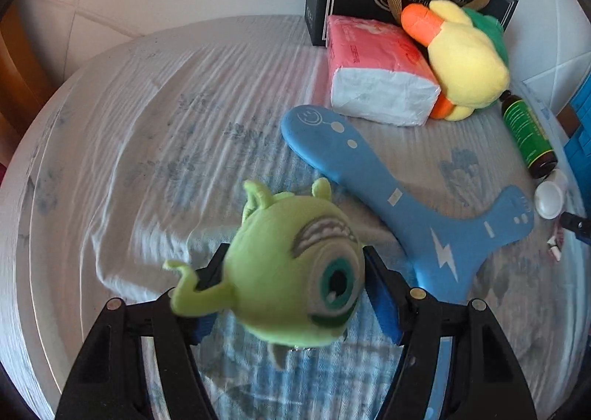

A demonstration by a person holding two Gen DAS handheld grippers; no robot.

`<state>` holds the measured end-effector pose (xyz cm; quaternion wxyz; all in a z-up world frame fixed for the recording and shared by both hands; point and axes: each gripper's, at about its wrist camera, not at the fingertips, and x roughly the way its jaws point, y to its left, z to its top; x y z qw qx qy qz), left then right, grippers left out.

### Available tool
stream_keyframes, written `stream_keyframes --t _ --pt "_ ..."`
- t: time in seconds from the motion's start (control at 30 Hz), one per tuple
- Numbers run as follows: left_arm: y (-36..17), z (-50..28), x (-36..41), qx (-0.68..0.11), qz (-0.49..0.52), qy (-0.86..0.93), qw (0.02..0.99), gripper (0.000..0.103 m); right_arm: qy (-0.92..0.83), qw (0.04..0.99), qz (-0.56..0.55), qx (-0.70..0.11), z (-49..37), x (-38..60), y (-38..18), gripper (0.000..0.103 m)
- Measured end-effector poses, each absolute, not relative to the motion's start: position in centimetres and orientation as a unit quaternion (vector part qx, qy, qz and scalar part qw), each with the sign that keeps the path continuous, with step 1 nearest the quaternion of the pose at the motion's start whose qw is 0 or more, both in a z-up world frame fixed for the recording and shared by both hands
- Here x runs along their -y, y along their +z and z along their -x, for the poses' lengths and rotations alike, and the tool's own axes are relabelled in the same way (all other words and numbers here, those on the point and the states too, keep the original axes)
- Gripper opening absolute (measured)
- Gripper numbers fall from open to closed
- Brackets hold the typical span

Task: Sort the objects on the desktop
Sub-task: 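Grasp the green monster with the left tool while the right tool grasps the pink-white medicine box, then carry the monster and medicine box over the bin and release them with both tools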

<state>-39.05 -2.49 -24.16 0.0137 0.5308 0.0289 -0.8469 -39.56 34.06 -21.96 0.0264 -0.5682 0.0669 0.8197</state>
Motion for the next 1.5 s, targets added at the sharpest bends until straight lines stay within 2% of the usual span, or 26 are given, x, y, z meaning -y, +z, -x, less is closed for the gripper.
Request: stream_keyframes --t 0.03,0.07,0.1,0.13,0.17,0.23,0.27,0.3,0.57,0.93,1.2,1.5 --pt "-24.3 39.1 2.3 -0.028 -0.529 -0.848 0.014 0.060 0.818 0.029 0.571 -0.066 39.8 -34.0 -22.3 0.101" --pt "-24.2 39.0 2.3 -0.029 -0.526 -0.850 0.014 0.059 0.816 0.032 0.574 -0.062 40.0 -33.8 -22.5 0.089" --pt "-24.1 38.8 2.2 -0.031 -0.525 -0.850 0.013 0.058 0.814 0.036 0.577 -0.054 40.1 -33.6 -22.8 0.066" --pt "-24.0 38.6 2.3 -0.032 -0.524 -0.851 0.013 0.057 0.812 0.036 0.580 -0.050 40.1 -33.3 -22.9 0.060" --pt "-23.8 38.3 2.3 -0.034 -0.523 -0.852 0.015 0.057 0.816 0.046 0.576 -0.031 39.9 -33.0 -22.7 0.047" --pt "-23.2 37.4 2.3 -0.035 -0.517 -0.855 0.017 0.057 0.818 0.040 0.574 -0.022 39.5 -32.7 -22.3 0.037" --pt "-22.7 36.9 2.2 -0.032 -0.512 -0.858 0.018 0.057 0.818 0.038 0.573 -0.021 39.2 -32.6 -22.1 0.020" --pt "-22.1 36.3 2.1 -0.032 -0.506 -0.862 0.017 0.057 0.819 0.039 0.573 -0.019 38.8 -32.6 -21.9 0.018" --pt "-17.0 30.6 0.5 -0.037 -0.471 -0.882 -0.001 0.057 0.833 0.001 0.553 -0.027 33.5 -33.0 -17.4 0.017" --pt "-6.8 21.8 -4.6 -0.028 -0.380 -0.923 -0.051 0.057 0.900 -0.055 0.432 -0.008 21.8 -32.4 -4.8 0.018" --pt "0.1 16.1 -11.3 0.000 -0.312 -0.943 -0.113 0.057 0.944 -0.061 0.323 0.000 13.1 -33.3 2.9 0.018" --pt "5.7 12.6 -22.0 0.030 -0.246 -0.949 -0.195 0.057 0.971 -0.019 0.238 0.003 6.7 -40.6 9.9 0.018"
